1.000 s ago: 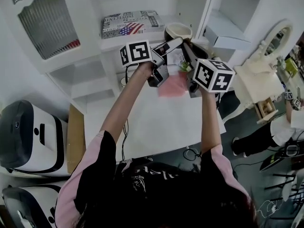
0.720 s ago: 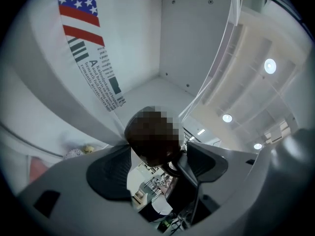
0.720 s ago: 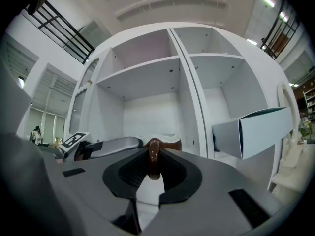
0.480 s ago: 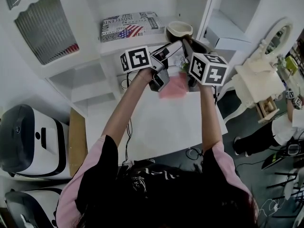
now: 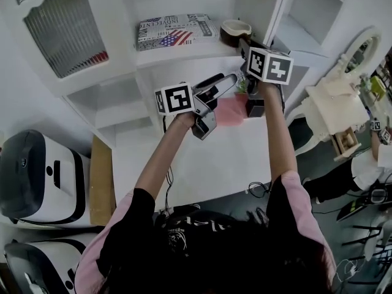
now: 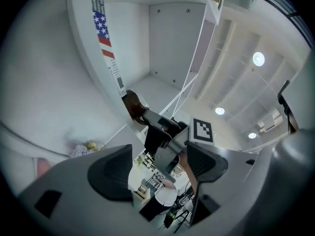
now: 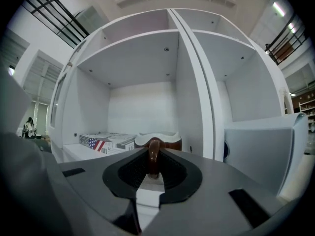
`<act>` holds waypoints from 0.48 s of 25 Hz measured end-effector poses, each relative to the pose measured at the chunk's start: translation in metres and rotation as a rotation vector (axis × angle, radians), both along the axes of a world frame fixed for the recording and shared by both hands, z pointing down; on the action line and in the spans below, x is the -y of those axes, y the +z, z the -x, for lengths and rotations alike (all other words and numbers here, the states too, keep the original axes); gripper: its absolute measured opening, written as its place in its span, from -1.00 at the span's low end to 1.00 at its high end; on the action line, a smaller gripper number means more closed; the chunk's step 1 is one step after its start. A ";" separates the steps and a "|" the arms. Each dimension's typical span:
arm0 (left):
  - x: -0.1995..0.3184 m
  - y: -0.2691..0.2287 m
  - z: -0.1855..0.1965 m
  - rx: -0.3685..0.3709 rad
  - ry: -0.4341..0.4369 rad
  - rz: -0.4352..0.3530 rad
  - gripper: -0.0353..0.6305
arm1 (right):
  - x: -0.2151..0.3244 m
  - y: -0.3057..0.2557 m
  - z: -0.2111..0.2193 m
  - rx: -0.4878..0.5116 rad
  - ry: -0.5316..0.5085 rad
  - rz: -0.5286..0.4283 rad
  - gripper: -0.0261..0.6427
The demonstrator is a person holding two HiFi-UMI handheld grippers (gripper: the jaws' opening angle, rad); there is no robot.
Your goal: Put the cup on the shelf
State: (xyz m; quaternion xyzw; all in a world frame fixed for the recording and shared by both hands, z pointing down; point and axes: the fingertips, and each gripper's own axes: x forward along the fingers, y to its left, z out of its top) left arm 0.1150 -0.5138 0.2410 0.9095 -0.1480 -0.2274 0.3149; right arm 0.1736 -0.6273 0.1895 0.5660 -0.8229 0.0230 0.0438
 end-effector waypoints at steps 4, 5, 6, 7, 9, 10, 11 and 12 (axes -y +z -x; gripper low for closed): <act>-0.017 0.020 0.004 -0.006 -0.007 0.020 0.18 | 0.012 0.000 0.003 -0.017 -0.004 0.021 -0.67; -0.020 0.024 0.004 -0.011 -0.007 0.029 0.18 | 0.014 -0.001 0.003 -0.017 -0.003 0.026 -0.67; -0.023 0.028 0.004 -0.020 -0.004 0.040 0.18 | 0.017 0.000 0.003 -0.016 -0.001 0.030 -0.67; -0.025 0.032 0.002 -0.029 0.001 0.052 0.18 | 0.020 0.000 0.003 -0.015 0.002 0.033 -0.67; -0.031 0.041 -0.003 -0.034 0.015 0.072 0.17 | 0.023 0.000 0.004 -0.017 0.007 0.031 -0.67; -0.034 0.045 -0.005 -0.028 0.021 0.076 0.17 | 0.023 0.000 0.005 -0.019 0.008 0.026 -0.67; -0.037 0.048 -0.007 -0.020 0.024 0.078 0.17 | 0.023 0.000 0.005 -0.021 0.007 0.020 -0.67; -0.040 0.051 -0.008 -0.012 0.027 0.079 0.17 | 0.023 0.000 0.005 -0.022 0.006 0.013 -0.67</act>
